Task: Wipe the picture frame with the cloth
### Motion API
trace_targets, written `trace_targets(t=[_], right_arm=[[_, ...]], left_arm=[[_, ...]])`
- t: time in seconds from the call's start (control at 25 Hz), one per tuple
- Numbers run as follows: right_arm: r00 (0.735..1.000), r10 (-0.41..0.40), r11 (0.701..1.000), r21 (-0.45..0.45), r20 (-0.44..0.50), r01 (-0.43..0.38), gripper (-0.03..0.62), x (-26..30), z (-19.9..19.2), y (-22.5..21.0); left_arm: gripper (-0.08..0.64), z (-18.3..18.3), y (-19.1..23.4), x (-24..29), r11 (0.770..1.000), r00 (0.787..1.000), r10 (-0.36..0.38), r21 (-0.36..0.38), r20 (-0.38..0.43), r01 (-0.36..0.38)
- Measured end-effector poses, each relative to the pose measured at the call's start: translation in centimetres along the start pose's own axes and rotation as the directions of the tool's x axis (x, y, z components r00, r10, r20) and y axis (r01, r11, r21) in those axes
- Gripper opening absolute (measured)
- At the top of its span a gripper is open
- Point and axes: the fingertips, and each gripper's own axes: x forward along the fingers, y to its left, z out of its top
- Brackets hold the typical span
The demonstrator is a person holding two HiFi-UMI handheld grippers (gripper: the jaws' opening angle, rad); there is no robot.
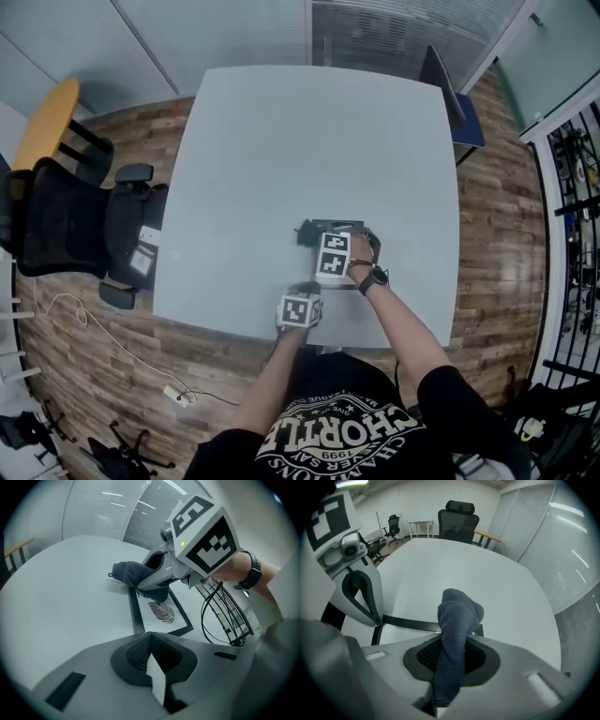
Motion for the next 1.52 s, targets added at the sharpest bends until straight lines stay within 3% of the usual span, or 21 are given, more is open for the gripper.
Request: trace_targets(t=[0.56,0.72,0.96,1.2,1.36,1.52], right_arm=[[0.989,-0.077,0.987,0.131,-0.124,0.093,0.075,-2.8,-9.1,-0.3],[0.991,-0.079,0.98,0.172,-0.107,0.097,0.075,-3.2,-10.0,-0.2],[0.998,-0.065,0.983,0.172,-0.014,0.066,0.075,-3.4,-5.4,-0.1],[0.998,-0.023,0.998,0.068,0.061,0.018,0.077,-1.9,1.4,0.7],[0.999,0.005,1.0,0.015,0.036,-0.006,0.077,-0.6,1.5,1.5],[1.0,0.008,1.0,0.026,0.0,-0.008,0.077,-0.6,-0.5,1.8]], left_arm=[[-0.006,-0.4,0.3,-0.1,1.0,1.0,0.023,-0.02,-0.019,-0.024],[-0.006,-0.3,0.1,0.0,0.999,1.0,0.026,-0.022,-0.016,-0.027],[-0.006,-0.3,-0.1,0.1,0.999,0.999,0.031,-0.028,-0.008,-0.031],[-0.006,-0.2,0.2,-0.1,0.999,0.999,0.035,-0.026,-0.002,-0.035],[-0.006,-0.3,0.0,0.1,0.999,1.0,0.031,-0.034,-0.004,-0.031],[-0.006,-0.4,0.2,0.0,0.999,1.0,0.021,-0.046,-0.019,-0.022]])
